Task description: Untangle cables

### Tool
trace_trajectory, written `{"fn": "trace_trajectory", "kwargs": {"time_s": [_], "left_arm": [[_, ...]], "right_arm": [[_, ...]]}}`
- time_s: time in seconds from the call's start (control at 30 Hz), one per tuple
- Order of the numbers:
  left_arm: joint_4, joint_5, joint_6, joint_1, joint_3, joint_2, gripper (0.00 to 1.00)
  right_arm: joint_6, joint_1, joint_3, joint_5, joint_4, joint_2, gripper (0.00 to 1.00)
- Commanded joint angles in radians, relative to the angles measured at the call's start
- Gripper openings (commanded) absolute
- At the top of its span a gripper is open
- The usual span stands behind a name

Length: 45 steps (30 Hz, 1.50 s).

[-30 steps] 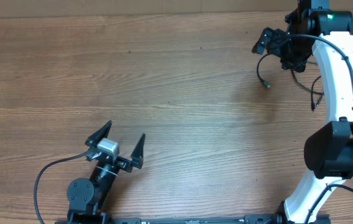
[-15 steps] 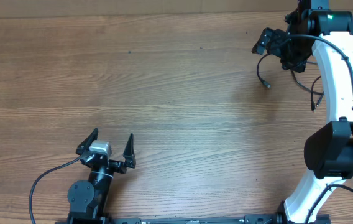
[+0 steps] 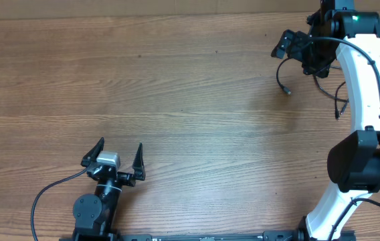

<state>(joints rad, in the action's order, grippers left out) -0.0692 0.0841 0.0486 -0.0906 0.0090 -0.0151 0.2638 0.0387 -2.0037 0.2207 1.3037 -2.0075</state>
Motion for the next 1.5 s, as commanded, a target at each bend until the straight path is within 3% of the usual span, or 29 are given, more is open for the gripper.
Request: {"fn": "trace_trajectory", "kwargs": {"time_s": [0.0,1.13,1.47], "left_arm": [[-0.005,-0.014,-0.024,0.006,-0.004,0.012,1.0],[-0.005,-0.014,-0.023,0.006,-0.004,0.011,0.99],[-0.005,-0.014,-0.023,0.006,-0.004,0.011,1.0]], "right_arm": [[-0.003,0.0,0.002,-0.002,-0.002,-0.002,1.0],[-0.003,0.001,0.002,-0.002,-0.003,-0.002,1.0],[-0.003,-0.022,0.002,-0.011,-0.071,0.023,1.0]]}}
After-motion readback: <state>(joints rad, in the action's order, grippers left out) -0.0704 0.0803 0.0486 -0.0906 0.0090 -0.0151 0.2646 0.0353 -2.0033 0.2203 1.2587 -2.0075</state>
